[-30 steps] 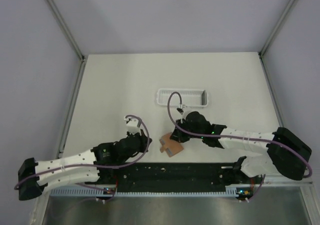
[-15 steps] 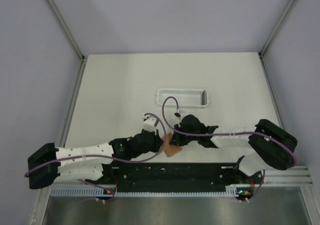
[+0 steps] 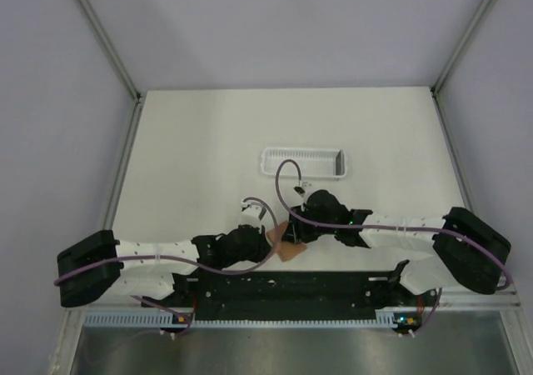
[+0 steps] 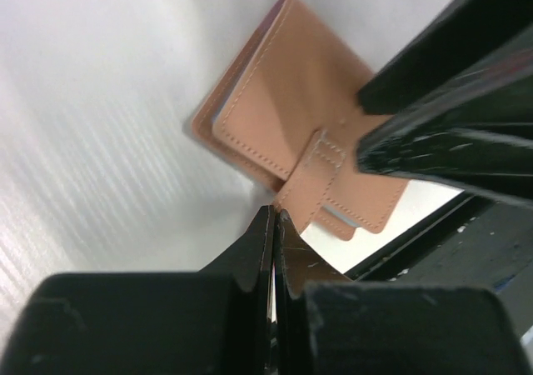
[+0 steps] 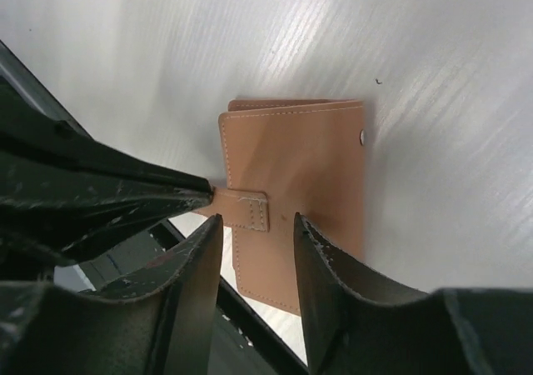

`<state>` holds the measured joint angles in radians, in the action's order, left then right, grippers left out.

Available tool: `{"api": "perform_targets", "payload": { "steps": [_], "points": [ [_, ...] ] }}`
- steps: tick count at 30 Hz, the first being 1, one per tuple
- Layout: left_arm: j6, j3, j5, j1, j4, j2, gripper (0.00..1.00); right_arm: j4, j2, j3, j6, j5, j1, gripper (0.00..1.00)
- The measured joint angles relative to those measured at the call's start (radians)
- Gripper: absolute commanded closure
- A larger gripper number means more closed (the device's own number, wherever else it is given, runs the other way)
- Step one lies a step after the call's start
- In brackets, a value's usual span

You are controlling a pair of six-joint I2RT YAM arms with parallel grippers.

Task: Put the credit cards into the card holder
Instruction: Turn over the card holder at the center of the board.

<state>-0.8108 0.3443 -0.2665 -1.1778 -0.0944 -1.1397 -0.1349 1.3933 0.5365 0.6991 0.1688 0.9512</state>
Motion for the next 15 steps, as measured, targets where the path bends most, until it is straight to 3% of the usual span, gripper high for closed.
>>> {"api": "perform_targets", "payload": {
  "steps": [4,15],
  "points": [
    [-0.013,-0.035,0.004,0.0,-0.012,-0.006,1.0,0.072,-0.093,0.0,-0.022,-0.018,-0.015,0.46],
    [-0.04,-0.058,0.012,0.0,-0.097,-0.042,1.0,0.126,-0.157,-0.071,-0.062,-0.007,-0.108,0.41]
  ]
}}
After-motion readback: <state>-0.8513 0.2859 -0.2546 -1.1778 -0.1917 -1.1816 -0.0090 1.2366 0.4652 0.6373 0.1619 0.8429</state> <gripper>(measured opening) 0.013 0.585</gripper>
